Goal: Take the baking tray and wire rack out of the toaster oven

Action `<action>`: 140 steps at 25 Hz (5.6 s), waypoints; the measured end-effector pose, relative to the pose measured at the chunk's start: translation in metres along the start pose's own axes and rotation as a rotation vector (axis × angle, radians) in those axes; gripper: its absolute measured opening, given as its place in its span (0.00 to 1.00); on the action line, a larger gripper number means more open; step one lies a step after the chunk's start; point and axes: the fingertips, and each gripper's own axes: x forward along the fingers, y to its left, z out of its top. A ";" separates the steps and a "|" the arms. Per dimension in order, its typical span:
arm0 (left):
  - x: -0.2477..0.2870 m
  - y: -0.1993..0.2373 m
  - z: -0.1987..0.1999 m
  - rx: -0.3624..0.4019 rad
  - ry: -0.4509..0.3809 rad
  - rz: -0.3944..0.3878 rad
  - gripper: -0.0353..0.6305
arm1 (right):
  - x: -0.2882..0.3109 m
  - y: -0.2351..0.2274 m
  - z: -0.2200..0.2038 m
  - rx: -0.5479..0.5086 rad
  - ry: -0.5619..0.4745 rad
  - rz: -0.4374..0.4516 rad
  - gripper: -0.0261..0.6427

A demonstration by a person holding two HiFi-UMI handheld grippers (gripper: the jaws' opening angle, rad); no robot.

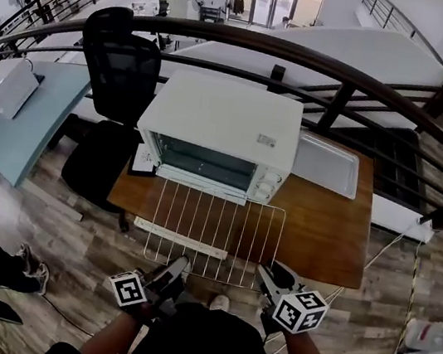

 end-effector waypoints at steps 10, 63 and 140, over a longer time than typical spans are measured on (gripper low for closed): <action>0.052 -0.005 -0.057 0.147 0.248 0.034 0.07 | -0.063 -0.050 -0.023 0.054 -0.066 -0.189 0.27; 0.228 0.057 -0.290 -0.103 0.434 0.301 0.07 | -0.156 -0.322 -0.075 0.028 0.384 -0.339 0.32; 0.296 -0.083 -0.134 0.743 0.164 0.301 0.12 | -0.148 -0.302 0.132 -0.159 -0.086 -0.236 0.14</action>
